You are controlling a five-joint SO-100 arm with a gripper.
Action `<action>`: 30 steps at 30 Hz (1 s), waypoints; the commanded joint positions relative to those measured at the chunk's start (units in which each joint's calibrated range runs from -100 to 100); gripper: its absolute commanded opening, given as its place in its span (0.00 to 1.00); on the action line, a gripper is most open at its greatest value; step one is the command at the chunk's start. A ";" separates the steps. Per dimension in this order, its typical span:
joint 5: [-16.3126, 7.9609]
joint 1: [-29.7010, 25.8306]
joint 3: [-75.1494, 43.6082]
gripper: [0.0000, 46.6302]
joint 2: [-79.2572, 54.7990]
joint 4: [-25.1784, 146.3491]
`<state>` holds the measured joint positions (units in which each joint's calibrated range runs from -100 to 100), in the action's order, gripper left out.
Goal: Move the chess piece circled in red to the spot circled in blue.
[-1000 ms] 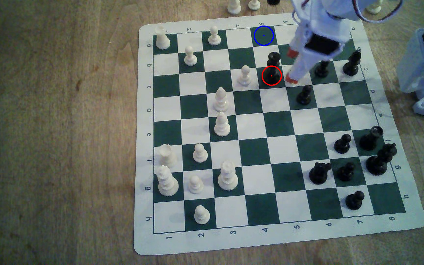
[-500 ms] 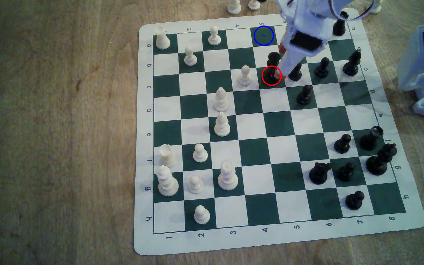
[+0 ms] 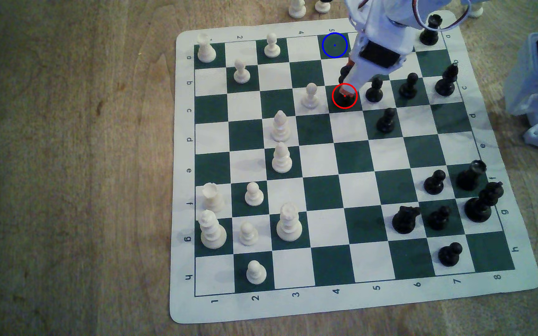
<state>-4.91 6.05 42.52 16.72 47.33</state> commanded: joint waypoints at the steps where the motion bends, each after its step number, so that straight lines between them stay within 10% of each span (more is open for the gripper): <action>1: -0.54 -1.00 -4.26 0.29 0.86 -0.73; 16: -0.83 -1.08 -5.53 0.01 -1.52 -2.94; 30: 0.98 4.32 -16.86 0.01 3.74 10.25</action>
<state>-5.15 7.96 35.02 15.88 53.78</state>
